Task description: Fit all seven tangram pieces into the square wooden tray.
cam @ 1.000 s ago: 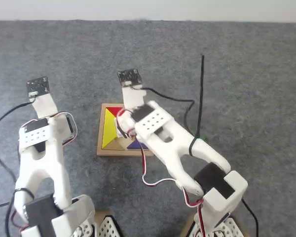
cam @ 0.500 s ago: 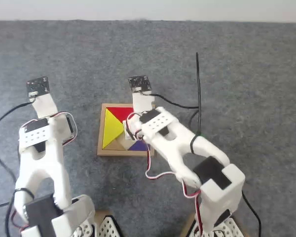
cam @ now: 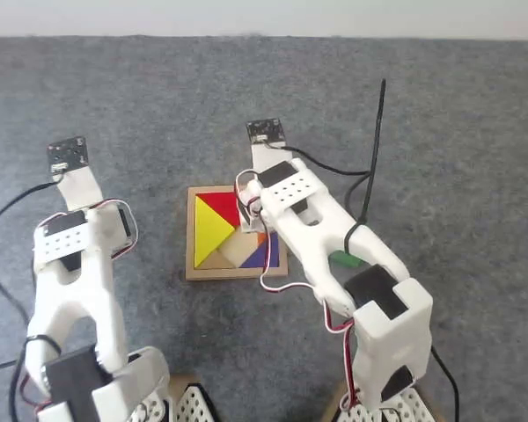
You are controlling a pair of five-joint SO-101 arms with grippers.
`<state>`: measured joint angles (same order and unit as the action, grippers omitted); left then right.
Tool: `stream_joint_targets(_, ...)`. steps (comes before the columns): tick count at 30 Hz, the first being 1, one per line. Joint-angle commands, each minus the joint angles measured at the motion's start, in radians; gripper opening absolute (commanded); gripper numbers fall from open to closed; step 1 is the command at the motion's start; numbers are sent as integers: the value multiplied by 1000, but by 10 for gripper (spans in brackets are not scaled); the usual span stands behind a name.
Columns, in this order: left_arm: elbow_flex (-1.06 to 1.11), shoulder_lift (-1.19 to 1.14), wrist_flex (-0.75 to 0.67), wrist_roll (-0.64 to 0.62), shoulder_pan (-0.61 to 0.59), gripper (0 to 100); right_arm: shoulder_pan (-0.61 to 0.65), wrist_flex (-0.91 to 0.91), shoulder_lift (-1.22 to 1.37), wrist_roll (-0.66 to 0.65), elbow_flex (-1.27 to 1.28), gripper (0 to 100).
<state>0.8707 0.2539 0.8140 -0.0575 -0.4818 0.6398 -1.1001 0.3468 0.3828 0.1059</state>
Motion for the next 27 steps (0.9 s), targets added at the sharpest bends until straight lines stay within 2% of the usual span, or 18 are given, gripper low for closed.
stream_joint_targets(1, -21, 5, -18, 6, 6, 13, 24, -62, -104, -11, -44, 6)
stream_joint_targets(3, -21, 5, -18, 6, 6, 13, 10, -111, -145, -51, -44, 6)
stream_joint_targets(12, -19, 5, -18, 6, 6, 13, -189, -404, -352, -456, -18, 6)
stream_joint_targets(14, -12, 9, -18, 6, 6, 13, -243, -404, -371, -534, 40, 6)
stream_joint_targets(16, -12, 9, -18, 6, 6, 13, -294, -386, -386, -549, 117, 8)
stream_joint_targets(19, -12, 9, -20, 8, 6, 13, -337, -366, -409, -585, 250, 75)
stream_joint_targets(23, -12, 9, -20, 8, 6, 13, -358, -251, -461, -686, 425, 173)
stream_joint_targets(27, -12, 9, -20, 8, 6, 13, -348, -189, -536, -770, 512, 184)
